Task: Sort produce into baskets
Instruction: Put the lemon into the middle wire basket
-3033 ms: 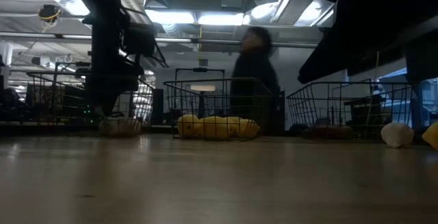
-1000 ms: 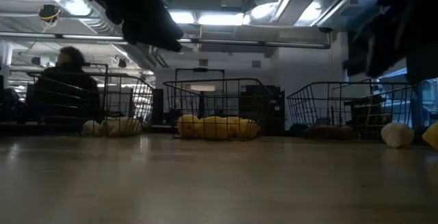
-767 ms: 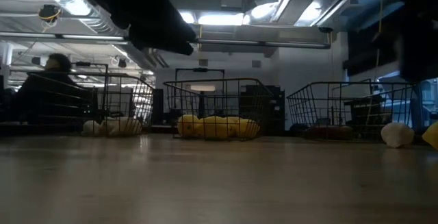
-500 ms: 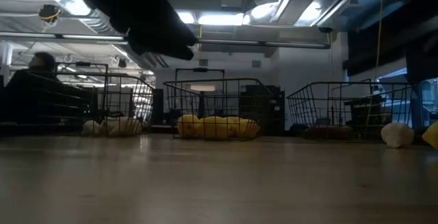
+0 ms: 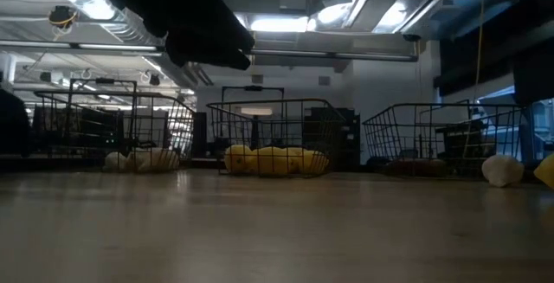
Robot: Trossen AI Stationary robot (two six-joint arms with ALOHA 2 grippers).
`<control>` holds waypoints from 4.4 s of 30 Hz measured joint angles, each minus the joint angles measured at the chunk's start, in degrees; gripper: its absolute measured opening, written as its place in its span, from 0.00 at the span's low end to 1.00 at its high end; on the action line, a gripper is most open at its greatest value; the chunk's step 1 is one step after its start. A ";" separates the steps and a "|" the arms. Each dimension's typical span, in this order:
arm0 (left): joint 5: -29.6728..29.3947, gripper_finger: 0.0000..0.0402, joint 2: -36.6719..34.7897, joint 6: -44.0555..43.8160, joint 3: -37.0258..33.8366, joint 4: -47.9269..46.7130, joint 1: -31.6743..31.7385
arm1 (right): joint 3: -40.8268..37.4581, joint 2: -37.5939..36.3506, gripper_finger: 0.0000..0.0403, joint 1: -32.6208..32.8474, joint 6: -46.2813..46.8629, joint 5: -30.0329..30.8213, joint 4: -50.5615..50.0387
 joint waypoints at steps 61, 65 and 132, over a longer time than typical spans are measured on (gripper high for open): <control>1.46 0.70 4.29 -8.49 0.04 11.62 1.64 | -1.94 7.22 0.47 -10.61 -29.53 28.94 30.98; 6.50 0.71 8.45 -4.04 0.09 21.90 0.87 | -1.93 8.52 0.47 -12.31 -33.67 29.03 37.76; 6.66 0.49 3.56 7.67 4.44 21.99 4.23 | -1.98 12.66 0.82 -16.90 -47.73 22.31 62.50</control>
